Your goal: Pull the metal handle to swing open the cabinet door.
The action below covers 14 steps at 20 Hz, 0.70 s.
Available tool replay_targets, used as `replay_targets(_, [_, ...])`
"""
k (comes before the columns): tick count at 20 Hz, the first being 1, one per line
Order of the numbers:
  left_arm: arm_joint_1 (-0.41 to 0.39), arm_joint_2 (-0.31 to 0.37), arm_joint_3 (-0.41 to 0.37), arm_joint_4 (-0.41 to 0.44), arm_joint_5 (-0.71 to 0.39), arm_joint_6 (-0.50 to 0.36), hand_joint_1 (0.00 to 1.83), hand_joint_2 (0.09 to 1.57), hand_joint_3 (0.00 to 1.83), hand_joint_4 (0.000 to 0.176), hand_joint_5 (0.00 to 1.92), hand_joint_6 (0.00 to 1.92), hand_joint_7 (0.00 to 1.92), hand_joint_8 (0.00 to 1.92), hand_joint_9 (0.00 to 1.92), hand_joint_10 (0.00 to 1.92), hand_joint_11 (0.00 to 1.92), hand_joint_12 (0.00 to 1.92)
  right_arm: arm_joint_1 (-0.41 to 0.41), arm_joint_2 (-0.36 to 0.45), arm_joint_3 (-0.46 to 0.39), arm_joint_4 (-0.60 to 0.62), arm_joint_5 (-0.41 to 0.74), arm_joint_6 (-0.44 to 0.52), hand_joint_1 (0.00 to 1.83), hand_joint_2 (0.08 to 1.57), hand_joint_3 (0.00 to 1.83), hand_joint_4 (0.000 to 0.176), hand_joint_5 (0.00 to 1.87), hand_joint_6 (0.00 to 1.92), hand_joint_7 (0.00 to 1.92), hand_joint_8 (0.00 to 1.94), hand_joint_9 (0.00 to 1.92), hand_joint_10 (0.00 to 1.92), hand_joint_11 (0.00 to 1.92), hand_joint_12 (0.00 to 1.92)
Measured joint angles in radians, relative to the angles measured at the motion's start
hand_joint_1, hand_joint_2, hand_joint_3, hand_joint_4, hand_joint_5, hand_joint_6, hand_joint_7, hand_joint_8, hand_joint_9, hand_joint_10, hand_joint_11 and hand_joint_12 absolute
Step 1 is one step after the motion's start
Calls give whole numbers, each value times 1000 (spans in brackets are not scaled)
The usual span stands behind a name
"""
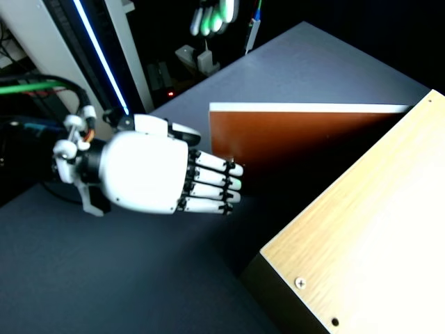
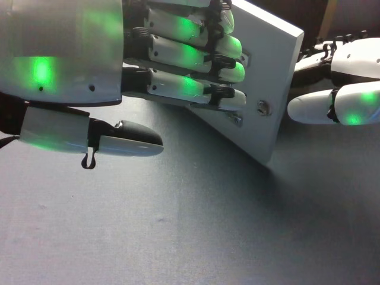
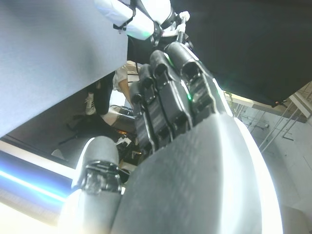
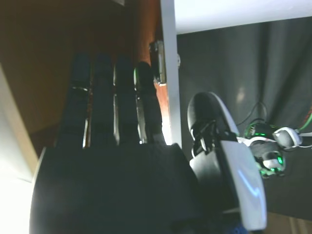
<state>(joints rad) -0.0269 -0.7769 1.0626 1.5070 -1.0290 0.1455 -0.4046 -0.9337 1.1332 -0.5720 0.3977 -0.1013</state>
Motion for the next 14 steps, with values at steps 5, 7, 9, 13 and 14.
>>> replay_targets(5, [0,0,0,0,0,0,0,1571,31,0,451,2,476,1,447,0,81,837,0,-8,2,-32,12,0,0,1431,7,0,369,1,370,1,331,3,0,879])
replay_targets(7, [0,0,0,0,0,0,0,1571,39,0,447,0,474,1,446,1,80,835,0,-14,4,-51,15,0,0,1459,14,0,376,3,380,3,340,5,0,904])
replay_targets(9, [0,0,0,0,0,0,0,1571,46,0,449,1,476,1,450,2,86,835,0,-19,4,-61,22,0,0,1479,19,0,380,4,382,3,341,4,0,909])
replay_targets(13, [0,0,0,0,0,0,0,1571,57,0,441,0,465,0,436,0,76,832,0,-29,4,-75,46,0,0,1482,11,0,367,0,382,2,344,3,0,921])
replay_targets(14, [0,0,0,0,0,0,0,1571,59,0,439,0,463,0,434,0,74,833,0,-31,4,-83,48,0,0,1485,9,0,368,1,386,2,348,4,0,932])
